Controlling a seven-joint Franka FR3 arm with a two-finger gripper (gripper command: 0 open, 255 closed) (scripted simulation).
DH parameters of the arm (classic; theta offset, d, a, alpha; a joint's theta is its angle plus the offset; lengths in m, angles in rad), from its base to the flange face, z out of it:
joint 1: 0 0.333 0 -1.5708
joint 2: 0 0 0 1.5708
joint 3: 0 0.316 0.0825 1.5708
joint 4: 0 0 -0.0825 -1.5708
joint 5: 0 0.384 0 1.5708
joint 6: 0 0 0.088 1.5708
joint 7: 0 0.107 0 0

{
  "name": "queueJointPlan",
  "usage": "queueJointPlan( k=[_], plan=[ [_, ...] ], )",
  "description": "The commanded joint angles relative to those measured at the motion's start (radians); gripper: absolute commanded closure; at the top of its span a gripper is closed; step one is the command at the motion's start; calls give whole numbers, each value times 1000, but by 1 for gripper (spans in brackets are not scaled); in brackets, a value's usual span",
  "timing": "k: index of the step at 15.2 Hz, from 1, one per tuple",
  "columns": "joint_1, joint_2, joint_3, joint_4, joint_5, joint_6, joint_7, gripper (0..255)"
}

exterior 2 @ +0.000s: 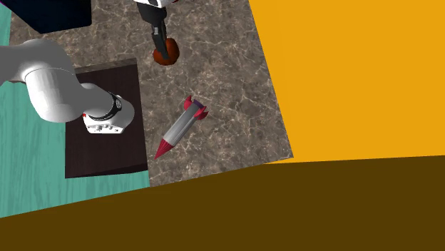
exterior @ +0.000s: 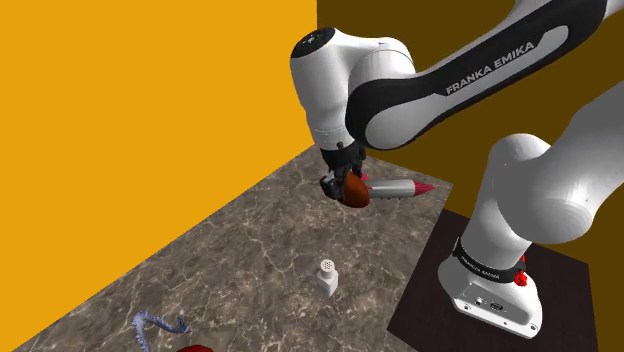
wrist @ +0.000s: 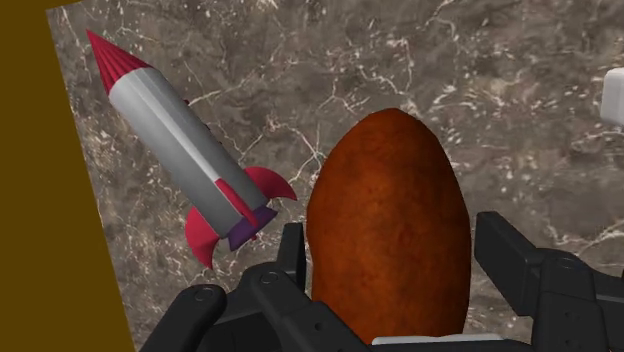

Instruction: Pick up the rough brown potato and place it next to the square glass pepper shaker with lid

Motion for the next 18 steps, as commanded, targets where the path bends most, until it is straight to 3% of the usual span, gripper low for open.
queueJointPlan(
  k=[1, 3, 18],
  plan=[
    [34, -31, 33, -12, 38, -27, 38, 255],
    [78, -59, 77, -23, 87, -55, 89, 255],
    [60, 76, 114, -140, 64, 188, 156, 255]
  ],
)
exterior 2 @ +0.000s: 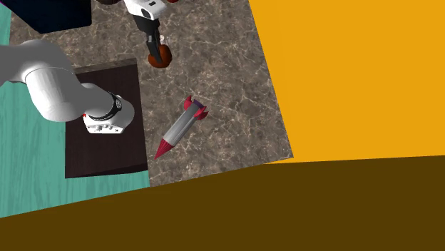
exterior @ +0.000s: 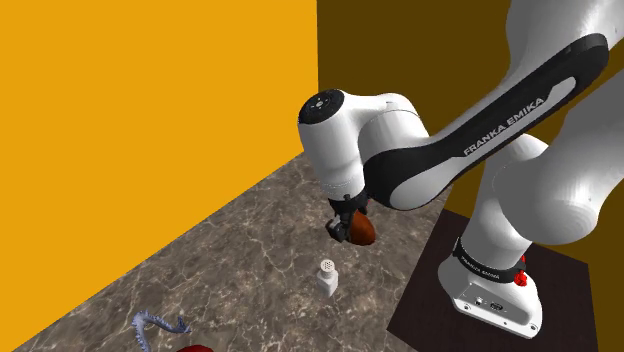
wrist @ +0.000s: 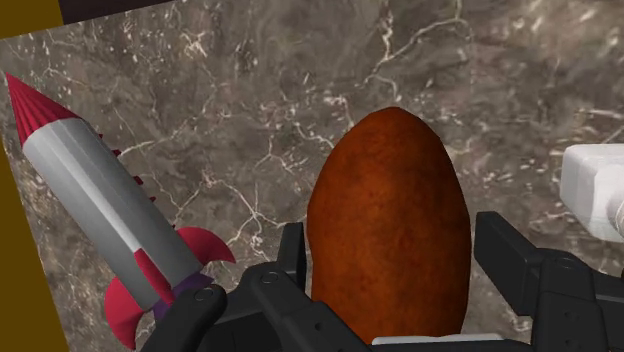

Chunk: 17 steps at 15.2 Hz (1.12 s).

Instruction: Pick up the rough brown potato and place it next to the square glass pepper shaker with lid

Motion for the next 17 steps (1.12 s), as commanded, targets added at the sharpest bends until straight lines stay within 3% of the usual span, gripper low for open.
queueJointPlan(
  k=[1, 14, 17],
  plan=[
    [-3, 27, 9, -14, -5, 40, 16, 255],
    [-55, 223, 51, -64, -97, 269, 122, 255],
    [-55, 223, 51, -64, -98, 269, 123, 255]
  ],
)
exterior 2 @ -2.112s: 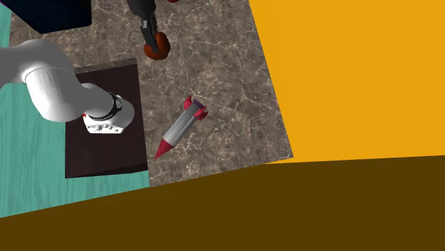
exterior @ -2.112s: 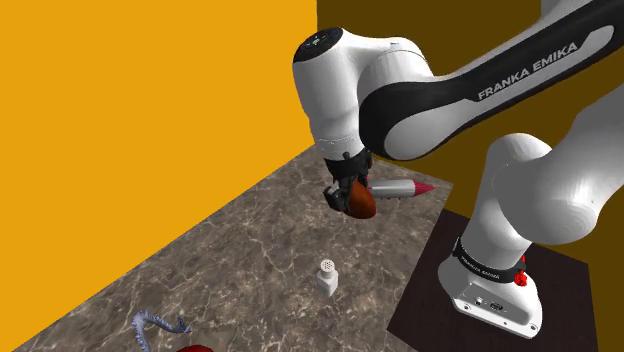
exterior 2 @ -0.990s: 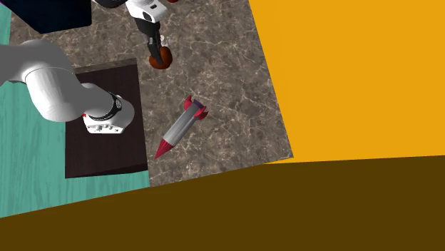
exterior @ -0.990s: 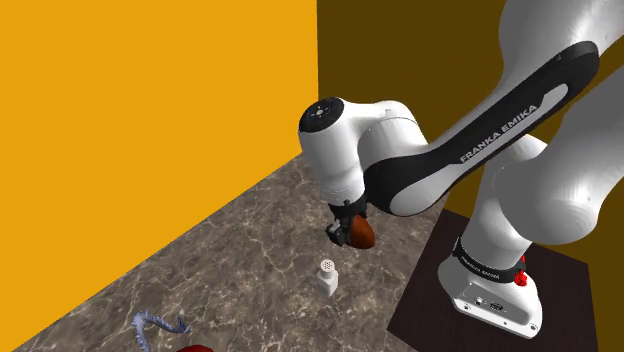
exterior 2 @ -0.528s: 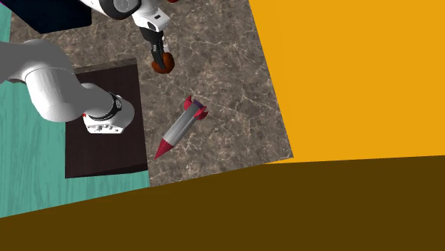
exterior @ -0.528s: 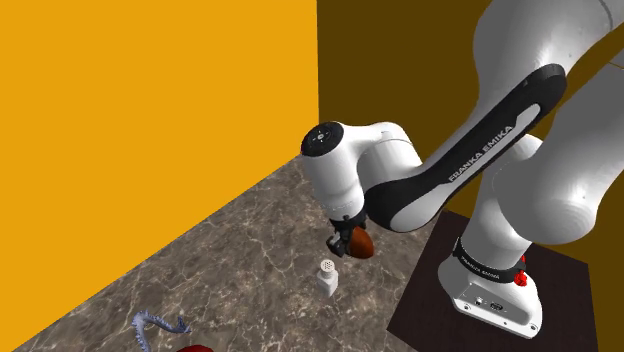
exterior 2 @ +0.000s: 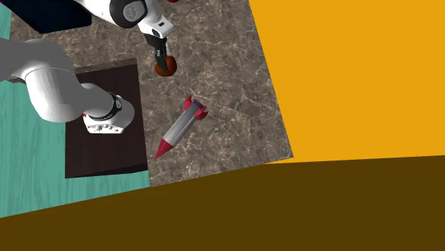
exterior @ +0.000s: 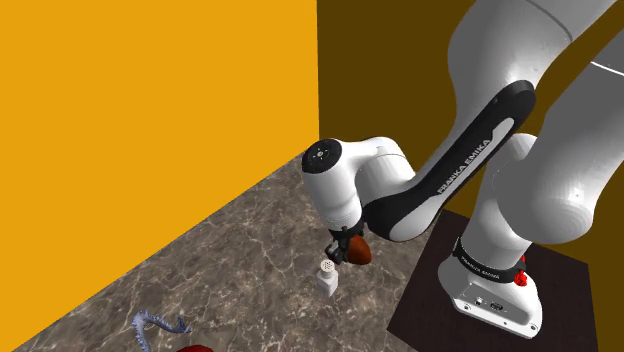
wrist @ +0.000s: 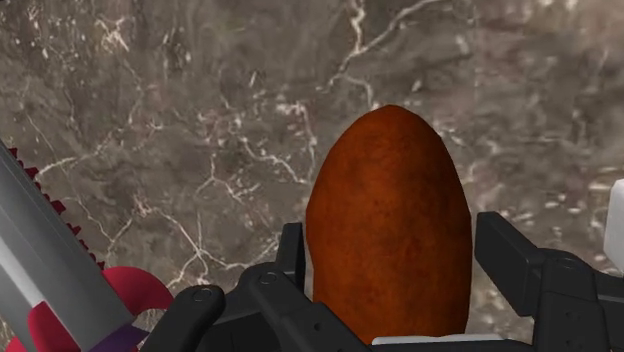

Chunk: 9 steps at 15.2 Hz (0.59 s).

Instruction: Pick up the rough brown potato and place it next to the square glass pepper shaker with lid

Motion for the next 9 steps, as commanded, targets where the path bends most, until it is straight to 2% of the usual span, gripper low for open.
queueJointPlan(
  k=[1, 5, 6, 9],
  plan=[
    [0, 5, 1, -3, 0, 3, 1, 255],
    [1, 5, 0, -3, 0, 3, 2, 255],
    [0, 5, 0, -3, 0, 2, 0, 0],
    [2, 2, 0, -5, 1, 3, 1, 0]
  ],
)
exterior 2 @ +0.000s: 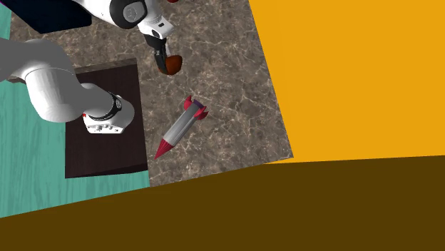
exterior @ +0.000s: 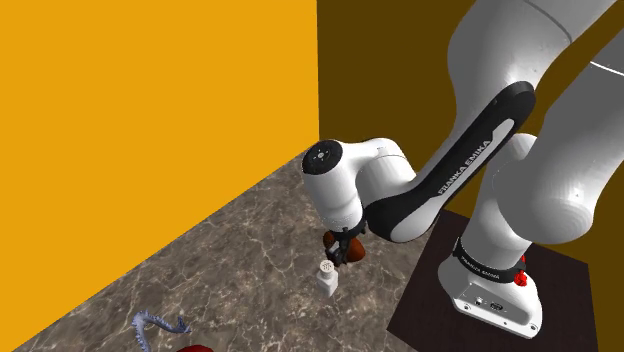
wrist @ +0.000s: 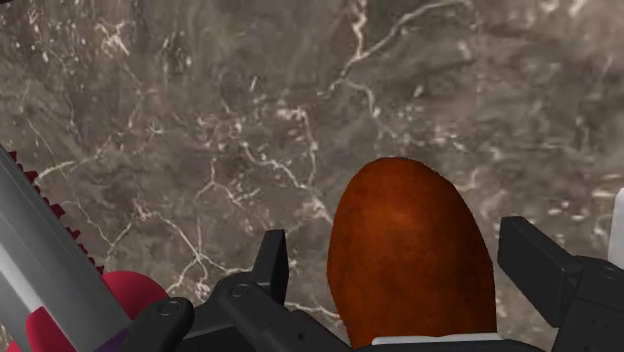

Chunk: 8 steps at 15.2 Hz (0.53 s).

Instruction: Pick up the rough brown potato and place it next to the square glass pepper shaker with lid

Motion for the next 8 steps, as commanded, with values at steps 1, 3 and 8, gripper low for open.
queueJointPlan(
  k=[1, 3, 8],
  plan=[
    [0, 0, 0, 0, 0, 0, 0, 0],
    [13, -28, -1, 17, 25, -43, -16, 0],
    [44, -100, -6, 68, 75, -162, -50, 0]
  ],
)
